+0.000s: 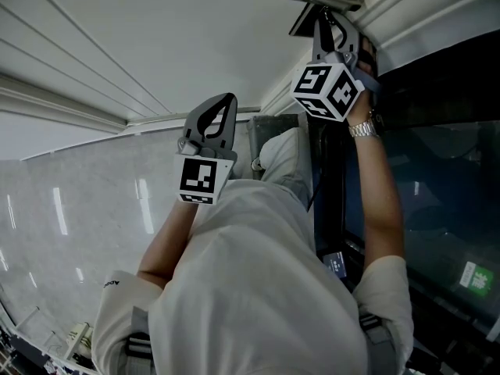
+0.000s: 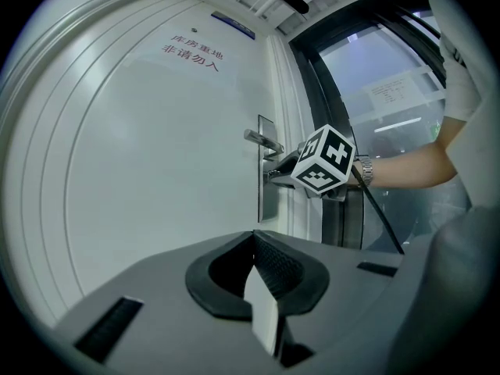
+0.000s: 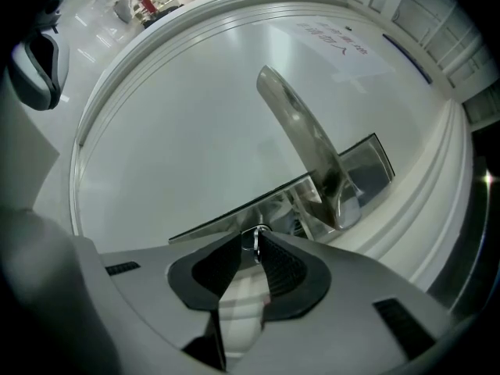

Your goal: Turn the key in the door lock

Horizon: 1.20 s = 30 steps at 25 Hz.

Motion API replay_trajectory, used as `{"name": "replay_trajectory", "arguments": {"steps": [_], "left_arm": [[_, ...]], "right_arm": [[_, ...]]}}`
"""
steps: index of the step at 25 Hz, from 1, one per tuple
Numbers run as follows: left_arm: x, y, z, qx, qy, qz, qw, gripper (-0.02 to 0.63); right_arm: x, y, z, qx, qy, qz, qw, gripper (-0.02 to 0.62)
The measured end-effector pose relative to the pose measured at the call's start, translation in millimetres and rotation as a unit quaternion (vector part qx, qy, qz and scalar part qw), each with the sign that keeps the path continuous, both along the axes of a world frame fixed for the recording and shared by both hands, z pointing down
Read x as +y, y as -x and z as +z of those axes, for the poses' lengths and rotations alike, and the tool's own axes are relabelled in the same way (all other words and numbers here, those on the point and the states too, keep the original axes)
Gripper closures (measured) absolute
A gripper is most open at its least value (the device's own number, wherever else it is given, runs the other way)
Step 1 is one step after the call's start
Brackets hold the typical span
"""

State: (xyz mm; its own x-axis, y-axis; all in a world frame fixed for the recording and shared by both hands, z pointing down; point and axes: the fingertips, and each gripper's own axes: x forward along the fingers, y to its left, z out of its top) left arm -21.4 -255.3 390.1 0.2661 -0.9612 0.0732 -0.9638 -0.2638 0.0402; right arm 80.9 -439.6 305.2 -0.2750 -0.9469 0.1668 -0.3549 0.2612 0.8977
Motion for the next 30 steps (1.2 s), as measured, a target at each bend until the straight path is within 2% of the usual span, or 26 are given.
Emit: {"name": "replay_trajectory", "arguments": {"steps": [6, 12, 15, 18, 21, 26, 28, 30], "left_arm": [[-1.8, -2.1, 1.8, -0.002, 0.003, 0.005, 1.0000, 0.597], [-3.4, -1.4, 2.7, -0.003, 0.006, 0.007, 1.0000, 0.597], [-2.8, -1.6, 3.0, -0.004, 0.007, 0.007, 0.9999, 0.597], [-3.0, -2.0, 3.3, -0.006, 0.007, 0.007, 0.9999, 0.597], [-3.1, -0.1, 3.6, -0.006, 0.009, 0.005, 0.9999, 0.597], [-1.8, 1.1, 5.5, -0.005, 0.012, 0.003, 0.9999, 0.597], [-2.2, 0.3, 6.6, -0.005, 0.013, 0.003, 0.9999, 0.597], [-2.9, -0.5, 7.1, -0.005, 0.013, 0.004, 0.9999, 0.597]], "right_arm": [[-1.2, -2.5, -7.5, -0.037, -0.002, 0.008, 0.999, 0.574], [-1.5, -3.5, -10.8, -0.120, 0.017, 0.021, 0.992, 0.580], [-0.9, -4.3, -12.6, -0.190, 0.045, 0.028, 0.980, 0.581], [-1.6, -6.1, -13.8, -0.274, 0.077, 0.032, 0.958, 0.581], [-3.9, -8.4, -13.2, -0.353, 0.109, 0.033, 0.929, 0.583], [-5.1, -11.8, -13.0, -0.445, 0.155, 0.029, 0.881, 0.583], [-5.9, -13.1, -12.2, -0.486, 0.178, 0.027, 0.855, 0.583], [-6.7, -14.8, -11.2, -0.534, 0.202, 0.028, 0.821, 0.583]]}}
